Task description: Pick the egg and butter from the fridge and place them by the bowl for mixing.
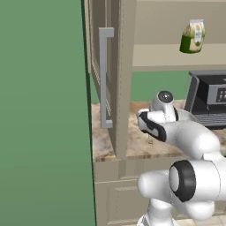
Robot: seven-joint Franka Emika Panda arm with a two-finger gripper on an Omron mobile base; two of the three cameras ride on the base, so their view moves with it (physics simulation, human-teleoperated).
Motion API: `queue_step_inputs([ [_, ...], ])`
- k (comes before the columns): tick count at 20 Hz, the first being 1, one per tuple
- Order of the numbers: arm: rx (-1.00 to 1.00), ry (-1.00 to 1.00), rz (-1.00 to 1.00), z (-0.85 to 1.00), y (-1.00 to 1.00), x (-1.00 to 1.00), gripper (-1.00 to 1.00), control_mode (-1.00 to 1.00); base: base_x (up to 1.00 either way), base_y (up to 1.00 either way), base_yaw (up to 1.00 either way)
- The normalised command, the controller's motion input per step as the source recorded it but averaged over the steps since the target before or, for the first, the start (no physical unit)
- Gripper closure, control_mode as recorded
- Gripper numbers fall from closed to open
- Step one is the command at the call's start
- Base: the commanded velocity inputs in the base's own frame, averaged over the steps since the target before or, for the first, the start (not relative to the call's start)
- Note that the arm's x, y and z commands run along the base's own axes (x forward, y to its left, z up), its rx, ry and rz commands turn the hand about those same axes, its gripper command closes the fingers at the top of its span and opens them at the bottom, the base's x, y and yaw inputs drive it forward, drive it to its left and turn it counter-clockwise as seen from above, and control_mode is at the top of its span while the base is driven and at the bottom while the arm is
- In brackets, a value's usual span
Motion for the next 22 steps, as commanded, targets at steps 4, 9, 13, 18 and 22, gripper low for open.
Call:
queue_step_inputs([
  [4,-0.01,0.0,0.0,-0.2,-0.11,0.47,1.0,-1.0,0.0,0.0,0.0],
  [9,-0.06,0.0,-0.01,-0.26,0.0,0.42,-1.0,-1.0,0.0,0.0,0.0],
  [13,-0.02,-0.01,0.0,-0.14,0.0,0.18,-1.0,-1.0,0.0,0.0,0.0],
  [18,0.0,0.0,0.0,0.0,0.0,0.0,-1.0,-1.0,0.0,0.0,0.0],
  [22,0.0,-0.03,0.0,0.3,0.0,-0.1,-1.0,-1.0,0.0,0.0,0.0],
])
